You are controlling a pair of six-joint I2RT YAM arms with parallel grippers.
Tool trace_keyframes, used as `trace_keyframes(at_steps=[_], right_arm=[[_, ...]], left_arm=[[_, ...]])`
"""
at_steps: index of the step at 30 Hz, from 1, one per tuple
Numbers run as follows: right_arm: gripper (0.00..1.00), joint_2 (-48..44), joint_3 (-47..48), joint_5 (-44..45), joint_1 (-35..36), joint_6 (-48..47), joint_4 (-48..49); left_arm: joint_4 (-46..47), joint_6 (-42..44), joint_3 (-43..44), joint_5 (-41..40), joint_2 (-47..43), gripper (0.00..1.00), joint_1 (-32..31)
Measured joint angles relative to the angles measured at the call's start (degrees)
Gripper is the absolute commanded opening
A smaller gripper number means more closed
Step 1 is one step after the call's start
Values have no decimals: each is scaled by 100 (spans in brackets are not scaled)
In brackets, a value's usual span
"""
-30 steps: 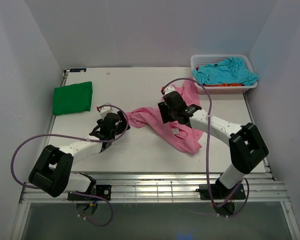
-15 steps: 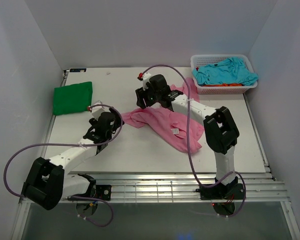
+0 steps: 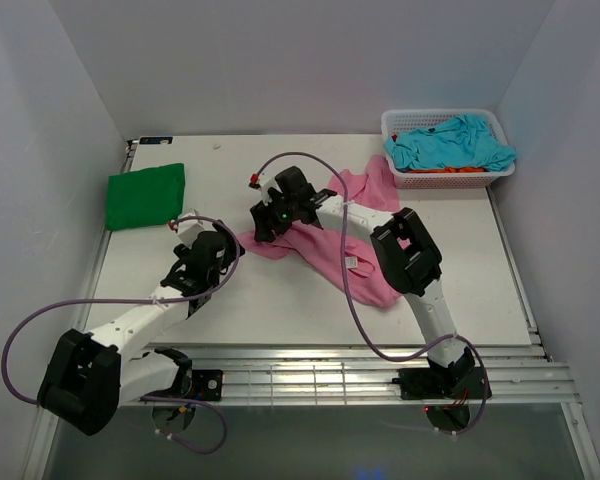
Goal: Fold and stack the t-shirts
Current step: Flatten the tshirt out
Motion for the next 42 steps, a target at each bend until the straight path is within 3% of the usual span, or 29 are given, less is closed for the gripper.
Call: trace_keyframes(at_steps=[2, 3, 7, 9, 10, 17, 18, 20, 24, 42], right_arm=[[59, 9, 76, 0, 107, -87, -96], [49, 9, 118, 20, 155, -140, -131], [29, 13, 179, 297, 326, -363, -251], [10, 33, 179, 483, 389, -468, -396], [8, 46, 179, 570, 407, -503, -459], [10, 96, 201, 1119, 492, -592, -767], [17, 96, 249, 1158, 507, -592, -826], [42, 98, 450, 1274, 566, -595, -1025], [58, 98, 984, 1425, 739, -726, -1202], [59, 560, 1058, 2004, 918, -999, -1587]], left_arm=[[-20, -15, -39, 2, -22, 95, 0], [-24, -26, -61, 2, -35, 95, 0], [-107, -50, -120, 2, -87, 95, 0], [-136, -55, -131, 0, -136, 95, 0], [-155, -59, -131, 0, -166, 95, 0], [-321, -68, -149, -79, -553, 95, 0], [-352, -68, -151, -101, -614, 95, 0], [-424, -68, -151, -116, -726, 95, 2], [-525, -68, -157, -151, -907, 95, 4], [-756, -42, -205, -293, -1521, 95, 4]])
